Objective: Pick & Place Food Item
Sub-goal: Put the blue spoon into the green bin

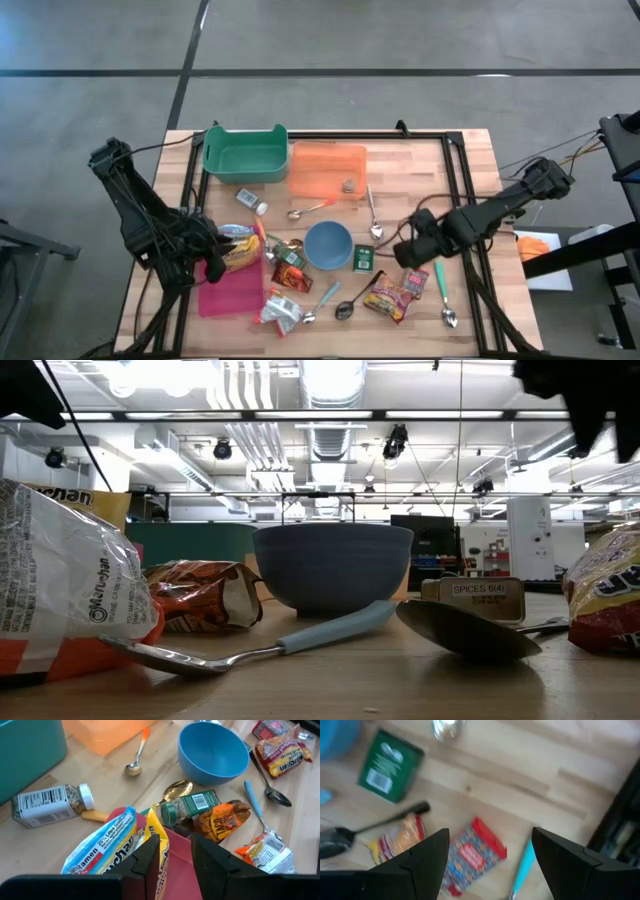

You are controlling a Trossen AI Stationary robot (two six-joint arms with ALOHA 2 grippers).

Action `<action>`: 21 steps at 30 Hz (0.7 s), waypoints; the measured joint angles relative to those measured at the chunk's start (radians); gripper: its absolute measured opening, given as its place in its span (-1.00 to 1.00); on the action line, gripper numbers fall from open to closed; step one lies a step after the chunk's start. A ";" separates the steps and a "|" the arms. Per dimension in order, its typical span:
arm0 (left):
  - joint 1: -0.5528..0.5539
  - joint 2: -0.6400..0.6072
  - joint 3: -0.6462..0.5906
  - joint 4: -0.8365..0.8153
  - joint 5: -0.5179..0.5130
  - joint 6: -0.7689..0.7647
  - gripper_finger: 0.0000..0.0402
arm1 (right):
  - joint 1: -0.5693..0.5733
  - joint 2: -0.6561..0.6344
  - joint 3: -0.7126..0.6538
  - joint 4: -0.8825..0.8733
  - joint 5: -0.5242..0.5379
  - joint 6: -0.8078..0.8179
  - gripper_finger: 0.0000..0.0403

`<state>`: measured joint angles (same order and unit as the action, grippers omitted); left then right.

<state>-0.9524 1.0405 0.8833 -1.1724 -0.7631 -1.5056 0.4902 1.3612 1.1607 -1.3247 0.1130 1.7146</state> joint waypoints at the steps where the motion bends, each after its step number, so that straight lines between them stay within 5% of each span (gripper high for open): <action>1: 0.000 0.000 0.000 0.002 0.000 0.009 -0.44 | 0.023 0.000 -0.006 0.000 -0.008 0.030 0.39; 12: 0.000 0.000 0.000 0.003 0.000 0.054 -0.44 | 0.311 0.006 -0.111 0.048 -0.020 0.362 0.39; 21: 0.000 0.000 0.000 0.006 -0.006 0.074 -0.44 | 0.375 0.093 -0.179 0.084 -0.117 0.399 0.39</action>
<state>-0.9520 1.0405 0.8833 -1.1663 -0.7689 -1.4315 0.8649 1.4537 0.9816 -1.2403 -0.0040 2.1139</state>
